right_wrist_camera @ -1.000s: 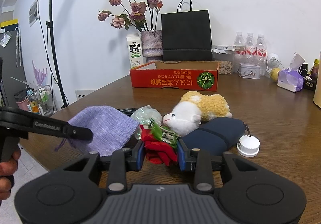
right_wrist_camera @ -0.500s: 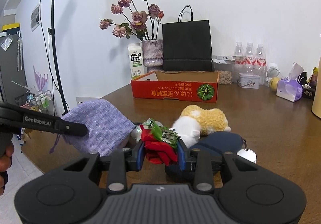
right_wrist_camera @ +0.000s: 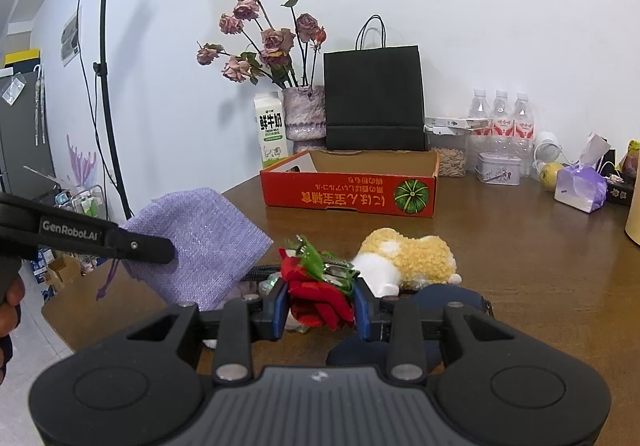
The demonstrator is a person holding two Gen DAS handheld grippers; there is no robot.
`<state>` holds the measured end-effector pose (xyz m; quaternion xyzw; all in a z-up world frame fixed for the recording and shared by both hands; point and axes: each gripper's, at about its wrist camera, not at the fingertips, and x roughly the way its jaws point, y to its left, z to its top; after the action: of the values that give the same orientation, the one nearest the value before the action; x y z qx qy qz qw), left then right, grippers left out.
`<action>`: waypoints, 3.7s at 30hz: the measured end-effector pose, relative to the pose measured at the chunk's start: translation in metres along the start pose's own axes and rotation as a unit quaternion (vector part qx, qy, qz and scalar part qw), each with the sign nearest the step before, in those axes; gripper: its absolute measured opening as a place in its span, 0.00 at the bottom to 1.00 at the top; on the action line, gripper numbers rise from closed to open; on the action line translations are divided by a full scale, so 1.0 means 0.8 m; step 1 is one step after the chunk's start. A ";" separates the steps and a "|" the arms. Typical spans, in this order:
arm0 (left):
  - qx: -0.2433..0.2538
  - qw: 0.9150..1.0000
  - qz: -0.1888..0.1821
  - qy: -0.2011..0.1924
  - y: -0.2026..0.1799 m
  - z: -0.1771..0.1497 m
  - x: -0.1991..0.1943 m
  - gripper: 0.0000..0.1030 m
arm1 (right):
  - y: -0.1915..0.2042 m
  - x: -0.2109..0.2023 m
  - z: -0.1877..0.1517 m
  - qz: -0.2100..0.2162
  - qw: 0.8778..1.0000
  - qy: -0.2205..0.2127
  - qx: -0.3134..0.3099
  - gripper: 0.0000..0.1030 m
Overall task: Organize objects
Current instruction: 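Carry the purple bag toward the cardboard box while the right gripper carries the red flower, then open the right gripper to drop the flower while the left gripper releases the bag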
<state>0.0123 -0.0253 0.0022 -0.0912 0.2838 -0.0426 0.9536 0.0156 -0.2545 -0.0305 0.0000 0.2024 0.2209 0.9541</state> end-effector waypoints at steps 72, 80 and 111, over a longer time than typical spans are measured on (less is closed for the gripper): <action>-0.028 0.999 -0.024 -0.014 0.045 0.232 0.212 0.13 | -0.050 0.274 0.193 -0.001 1.000 0.013 -0.005 0.31; -0.030 0.999 -0.024 -0.019 0.046 0.261 0.246 0.13 | -0.058 0.319 0.217 -0.010 1.000 0.027 -0.010 0.31; -0.042 0.998 0.025 0.029 0.088 0.293 0.420 0.13 | -0.109 0.491 0.224 -0.050 0.993 0.109 0.020 0.31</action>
<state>0.4239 0.0339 0.0015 -0.1226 0.3152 -0.0098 0.9410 0.4438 -0.1520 -0.0257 -0.0155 0.3089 0.1674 0.9361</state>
